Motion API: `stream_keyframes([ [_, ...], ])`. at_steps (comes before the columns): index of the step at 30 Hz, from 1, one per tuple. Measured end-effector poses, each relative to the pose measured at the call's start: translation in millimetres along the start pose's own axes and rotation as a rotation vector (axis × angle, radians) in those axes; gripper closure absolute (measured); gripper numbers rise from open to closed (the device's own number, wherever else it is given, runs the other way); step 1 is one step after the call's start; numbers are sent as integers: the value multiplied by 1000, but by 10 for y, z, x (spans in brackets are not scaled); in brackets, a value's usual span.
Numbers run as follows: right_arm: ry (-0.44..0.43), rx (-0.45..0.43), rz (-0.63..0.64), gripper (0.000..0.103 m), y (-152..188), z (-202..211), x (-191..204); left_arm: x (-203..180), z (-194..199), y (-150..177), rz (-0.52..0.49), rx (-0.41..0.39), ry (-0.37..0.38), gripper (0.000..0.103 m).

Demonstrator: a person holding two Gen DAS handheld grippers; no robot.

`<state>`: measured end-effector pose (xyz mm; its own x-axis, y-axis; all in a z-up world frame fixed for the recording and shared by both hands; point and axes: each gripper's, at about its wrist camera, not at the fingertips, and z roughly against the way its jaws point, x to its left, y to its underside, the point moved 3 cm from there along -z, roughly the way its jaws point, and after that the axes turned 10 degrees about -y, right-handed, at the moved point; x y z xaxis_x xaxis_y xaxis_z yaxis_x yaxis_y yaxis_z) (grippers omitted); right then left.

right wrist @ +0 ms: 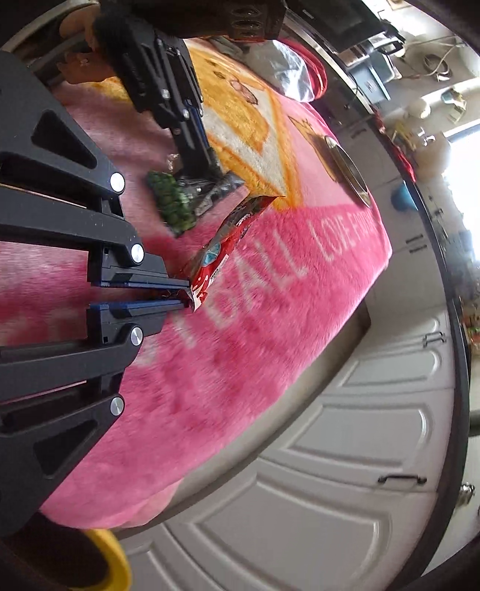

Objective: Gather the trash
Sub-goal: 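Carry the green bag in the left gripper over the bin while the right carries the red wrapper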

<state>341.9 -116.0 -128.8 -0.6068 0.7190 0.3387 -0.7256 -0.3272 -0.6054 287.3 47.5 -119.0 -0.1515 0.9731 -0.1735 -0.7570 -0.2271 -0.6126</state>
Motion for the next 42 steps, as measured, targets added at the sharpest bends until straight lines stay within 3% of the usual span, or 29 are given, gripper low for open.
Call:
stream_keyframes([
  [18, 36, -129, -55, 98, 369, 634, 148, -208, 593, 135, -75, -101, 25, 101],
  [26, 65, -193, -66, 98, 483, 1138, 121, -603, 841, 135, -132, -148, 67, 101],
  [42, 277, -317, -158, 98, 1015, 2155, -400, -1579, 971, 230, -261, -186, 168, 101],
])
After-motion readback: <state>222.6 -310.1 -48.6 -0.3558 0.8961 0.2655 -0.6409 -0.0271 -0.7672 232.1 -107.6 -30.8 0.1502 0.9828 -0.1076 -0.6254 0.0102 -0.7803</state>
